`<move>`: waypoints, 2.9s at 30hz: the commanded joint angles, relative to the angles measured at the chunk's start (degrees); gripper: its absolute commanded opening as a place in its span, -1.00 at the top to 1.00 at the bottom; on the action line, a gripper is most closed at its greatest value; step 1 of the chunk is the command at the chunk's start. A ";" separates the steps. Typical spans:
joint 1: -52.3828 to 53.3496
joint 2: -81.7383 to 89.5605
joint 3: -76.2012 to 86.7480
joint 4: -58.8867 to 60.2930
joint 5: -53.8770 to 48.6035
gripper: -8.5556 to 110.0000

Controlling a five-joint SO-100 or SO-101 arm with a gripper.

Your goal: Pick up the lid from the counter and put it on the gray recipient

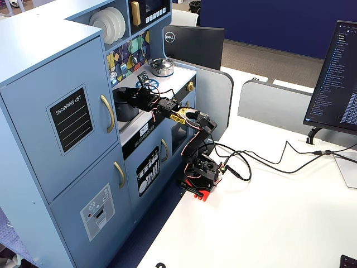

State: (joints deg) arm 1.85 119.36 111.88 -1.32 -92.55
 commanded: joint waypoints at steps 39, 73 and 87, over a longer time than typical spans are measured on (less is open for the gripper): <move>0.00 22.41 3.78 27.42 1.41 0.41; -2.72 62.75 60.03 75.41 8.96 0.86; -3.78 62.75 60.03 88.95 5.98 0.81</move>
State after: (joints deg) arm -1.67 182.29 172.00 77.43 -86.84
